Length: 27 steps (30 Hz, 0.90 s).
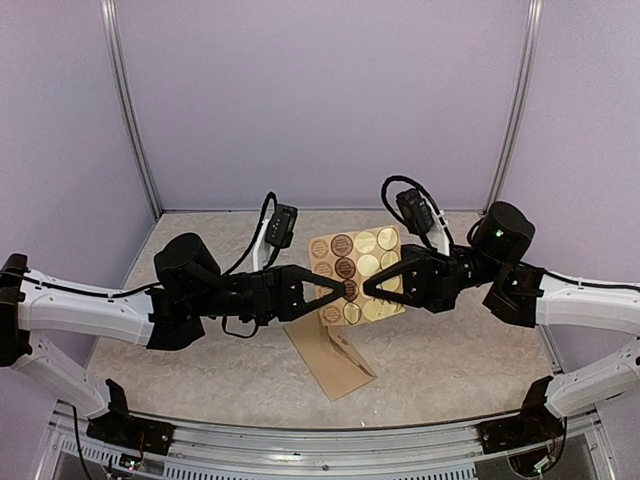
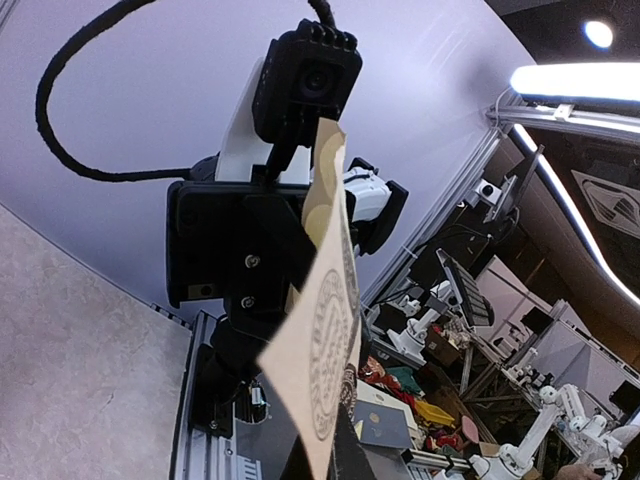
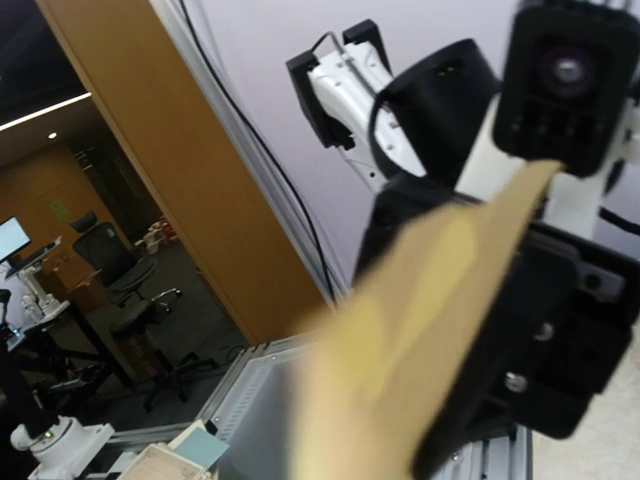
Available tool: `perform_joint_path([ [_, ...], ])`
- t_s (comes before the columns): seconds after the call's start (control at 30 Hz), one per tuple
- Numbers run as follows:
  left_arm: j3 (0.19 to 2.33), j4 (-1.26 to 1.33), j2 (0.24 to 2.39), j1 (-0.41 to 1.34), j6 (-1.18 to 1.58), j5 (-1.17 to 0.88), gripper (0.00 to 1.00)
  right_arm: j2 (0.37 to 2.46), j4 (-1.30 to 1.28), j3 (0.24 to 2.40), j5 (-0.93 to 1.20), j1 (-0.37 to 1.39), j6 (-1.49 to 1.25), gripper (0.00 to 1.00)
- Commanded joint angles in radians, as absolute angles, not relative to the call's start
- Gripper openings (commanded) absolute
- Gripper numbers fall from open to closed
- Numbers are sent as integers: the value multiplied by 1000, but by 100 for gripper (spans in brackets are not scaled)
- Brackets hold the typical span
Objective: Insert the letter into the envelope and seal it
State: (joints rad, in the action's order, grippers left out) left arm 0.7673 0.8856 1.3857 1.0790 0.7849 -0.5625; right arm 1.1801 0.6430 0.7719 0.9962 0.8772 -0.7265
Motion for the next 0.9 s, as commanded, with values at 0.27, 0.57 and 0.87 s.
perform_joint_path([
  [0.27, 820, 948, 1441, 1093, 796, -635, 0, 1183, 591, 772, 932, 898, -664, 0],
  [0.57, 824, 995, 1450, 1109, 803, -669, 0, 1196, 552, 767, 863, 896, -648, 0],
  [0.87, 814, 1003, 1443, 1113, 799, -655, 0, 1196, 504, 773, 830, 896, -629, 0],
])
